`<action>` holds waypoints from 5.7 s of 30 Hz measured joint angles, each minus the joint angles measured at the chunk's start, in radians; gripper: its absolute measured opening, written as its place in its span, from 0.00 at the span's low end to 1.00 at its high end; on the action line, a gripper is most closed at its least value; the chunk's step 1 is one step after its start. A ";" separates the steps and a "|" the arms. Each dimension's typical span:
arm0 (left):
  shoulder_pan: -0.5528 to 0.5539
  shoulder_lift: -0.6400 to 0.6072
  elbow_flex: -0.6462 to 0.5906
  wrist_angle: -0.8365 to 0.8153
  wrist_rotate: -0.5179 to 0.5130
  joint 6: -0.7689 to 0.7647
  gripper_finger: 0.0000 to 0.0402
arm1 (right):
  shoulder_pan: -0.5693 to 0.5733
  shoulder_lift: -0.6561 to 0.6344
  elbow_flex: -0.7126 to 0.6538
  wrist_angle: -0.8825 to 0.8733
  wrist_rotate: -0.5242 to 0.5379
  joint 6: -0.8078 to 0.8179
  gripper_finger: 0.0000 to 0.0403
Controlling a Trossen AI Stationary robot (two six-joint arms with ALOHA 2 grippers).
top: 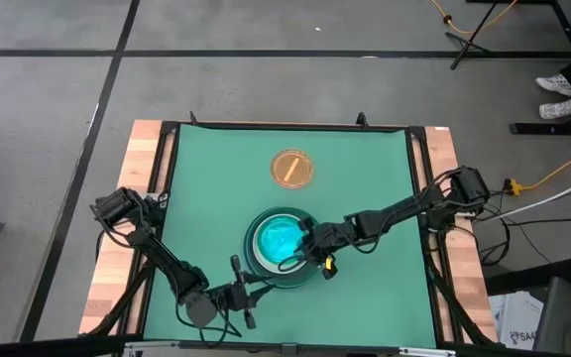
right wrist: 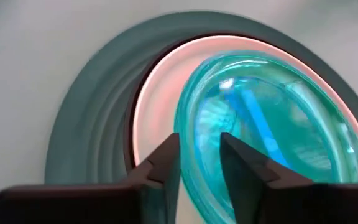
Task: Stack plastic plates
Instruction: Stack the light blue plate on top of the light blue plate, then stack the orange plate on top of the light blue plate
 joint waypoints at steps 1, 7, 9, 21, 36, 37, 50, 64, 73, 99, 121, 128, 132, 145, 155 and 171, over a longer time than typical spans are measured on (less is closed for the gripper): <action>0.000 0.000 0.000 0.000 0.000 -0.002 0.22 | 0.000 -0.002 0.000 -0.001 0.006 0.000 0.27; 0.000 0.000 0.000 0.000 0.000 -0.009 0.22 | 0.002 -0.070 -0.001 -0.038 -0.021 -0.001 0.34; 0.000 0.000 0.000 0.000 0.000 -0.009 0.22 | 0.002 -0.113 -0.001 -0.084 -0.022 -0.002 0.35; 0.000 0.000 0.000 0.000 0.005 -0.012 0.22 | -0.106 -0.384 -0.001 -0.383 -0.010 -0.003 0.35; 0.000 0.000 0.000 -0.003 0.004 -0.012 0.22 | -0.366 -0.293 -0.001 -0.449 0.097 -0.100 0.35; 0.000 0.000 0.000 -0.003 0.004 -0.012 0.22 | -0.376 -0.275 -0.001 -0.449 0.104 -0.109 0.35; 0.004 0.000 0.000 -0.003 0.003 -0.012 0.22 | -0.425 -0.045 -0.002 -0.276 0.303 -0.294 0.35; 0.004 0.000 0.000 -0.007 0.003 -0.012 0.22 | -0.432 0.078 -0.002 -0.093 0.305 -0.376 0.35; 0.004 0.000 0.000 -0.008 0.003 -0.012 0.22 | -0.463 0.131 -0.001 0.014 0.249 -0.387 0.35; 0.004 0.000 0.000 -0.008 0.007 -0.012 0.22 | -0.568 0.124 -0.001 -0.005 0.044 -0.264 0.01; 0.004 0.000 0.000 -0.008 0.007 -0.011 0.22 | -0.449 -0.157 -0.002 -0.151 -0.040 -0.219 0.00; 0.004 0.000 0.000 -0.007 0.003 -0.010 0.22 | -0.290 -0.157 -0.002 -0.134 -0.030 -0.238 0.00; 0.004 0.000 0.001 0.000 -0.008 0.000 0.22 | -0.208 -0.157 -0.002 -0.124 -0.030 -0.239 0.00; 0.001 0.000 0.051 0.002 -0.010 0.069 0.22 | 0.007 -0.147 -0.001 -0.123 -0.030 -0.247 0.00; 0.001 0.000 0.056 0.001 -0.009 0.070 0.22 | 0.015 -0.035 -0.001 -0.090 0.037 -0.262 0.00; 0.001 0.000 0.056 -0.001 0.020 0.065 0.22 | 0.015 0.002 -0.001 -0.023 0.044 -0.194 0.01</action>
